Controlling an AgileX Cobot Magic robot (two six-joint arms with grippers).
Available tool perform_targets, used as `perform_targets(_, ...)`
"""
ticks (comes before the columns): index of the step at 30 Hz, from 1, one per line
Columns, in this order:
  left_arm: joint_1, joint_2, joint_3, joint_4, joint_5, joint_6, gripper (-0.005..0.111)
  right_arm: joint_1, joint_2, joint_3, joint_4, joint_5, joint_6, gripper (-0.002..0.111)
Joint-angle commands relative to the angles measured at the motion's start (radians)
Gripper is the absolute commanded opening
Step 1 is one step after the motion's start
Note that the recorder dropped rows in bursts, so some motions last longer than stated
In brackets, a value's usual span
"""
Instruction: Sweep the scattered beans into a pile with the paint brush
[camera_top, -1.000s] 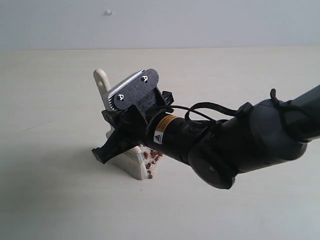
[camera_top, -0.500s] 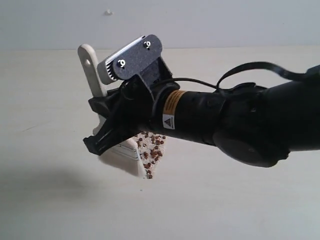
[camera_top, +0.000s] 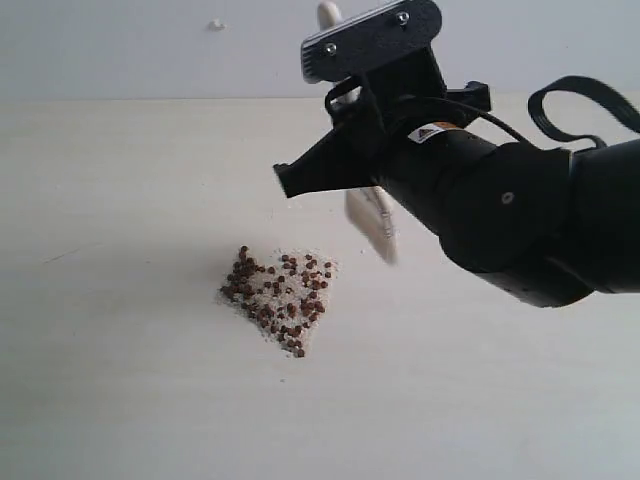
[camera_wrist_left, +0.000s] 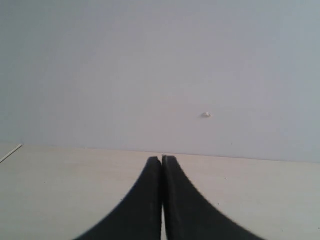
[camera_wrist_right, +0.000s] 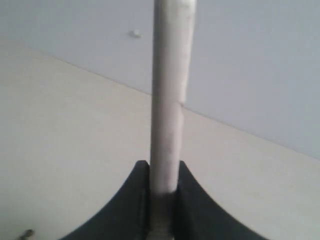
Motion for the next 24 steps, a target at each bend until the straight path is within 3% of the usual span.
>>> perform_targets(1, 0.003, -0.006, 0.003, -0.006, -0.005, 0.001, 0.000, -0.004, 0.083, 0.005, 0.078, -0.171, -0.047, 0.000)
perform_targets(7, 0.003, -0.006, 0.003, -0.006, -0.005, 0.001, 0.000, -0.004, 0.215, 0.005, 0.096, -0.283, 0.002, 0.000)
perform_targets(14, 0.003, -0.006, 0.003, -0.006, -0.007, 0.001, 0.000, -0.004, 0.276, 0.005, 0.015, -0.180, 0.183, 0.000)
perform_targets(24, 0.003, -0.006, 0.003, -0.006, -0.007, 0.001, 0.000, -0.004, 0.316, 0.005, -0.372, -0.177, 0.735, 0.000)
